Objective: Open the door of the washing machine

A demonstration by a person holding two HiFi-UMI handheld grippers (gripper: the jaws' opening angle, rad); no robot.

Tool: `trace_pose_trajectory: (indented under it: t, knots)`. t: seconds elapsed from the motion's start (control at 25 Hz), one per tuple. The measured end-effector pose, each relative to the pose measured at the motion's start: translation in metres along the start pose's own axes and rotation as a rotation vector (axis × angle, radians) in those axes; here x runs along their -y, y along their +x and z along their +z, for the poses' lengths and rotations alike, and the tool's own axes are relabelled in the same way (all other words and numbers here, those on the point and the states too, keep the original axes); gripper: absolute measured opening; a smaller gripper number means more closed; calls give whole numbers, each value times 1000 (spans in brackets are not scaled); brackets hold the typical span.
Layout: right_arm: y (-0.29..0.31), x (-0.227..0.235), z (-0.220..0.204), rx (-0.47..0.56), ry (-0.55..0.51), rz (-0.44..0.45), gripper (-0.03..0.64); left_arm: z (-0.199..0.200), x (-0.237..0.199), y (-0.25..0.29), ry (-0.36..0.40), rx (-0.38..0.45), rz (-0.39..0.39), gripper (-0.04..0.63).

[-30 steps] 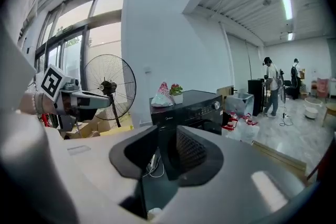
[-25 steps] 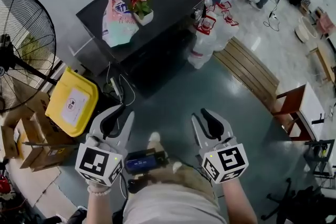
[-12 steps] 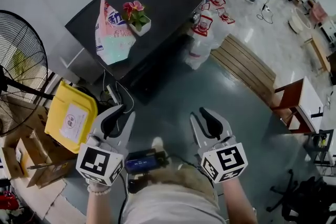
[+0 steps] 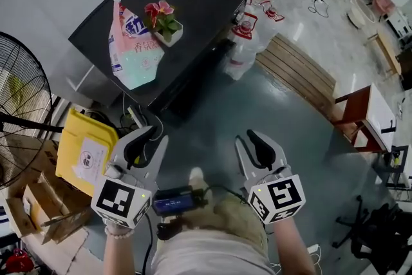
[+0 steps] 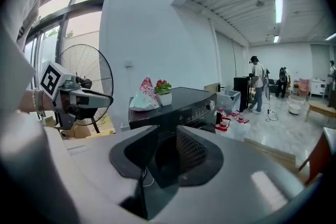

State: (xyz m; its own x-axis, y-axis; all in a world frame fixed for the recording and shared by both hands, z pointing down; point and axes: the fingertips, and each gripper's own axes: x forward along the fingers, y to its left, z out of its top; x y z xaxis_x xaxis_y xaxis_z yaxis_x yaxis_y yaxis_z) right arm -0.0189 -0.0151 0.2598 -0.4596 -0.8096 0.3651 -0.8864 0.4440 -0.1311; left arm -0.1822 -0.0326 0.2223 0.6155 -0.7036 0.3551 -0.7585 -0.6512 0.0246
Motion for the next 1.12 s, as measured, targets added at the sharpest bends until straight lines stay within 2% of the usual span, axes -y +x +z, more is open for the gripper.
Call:
trace_pose_trajectory:
  t: [0.16, 0.48, 0.84, 1.12]
  knots:
    - [5, 0, -5, -9, 9, -15, 95, -5, -6, 9, 2, -12, -23, 77]
    - [19, 14, -19, -25, 29, -12, 95, -23, -17, 32, -23, -43, -21, 77]
    - [32, 52, -42, -49, 52, -5, 95, -52, -9, 75, -19, -85, -33, 77]
    - [45, 74, -69, -97, -1, 23, 95, -89, -5, 104, -62, -116, -7, 77]
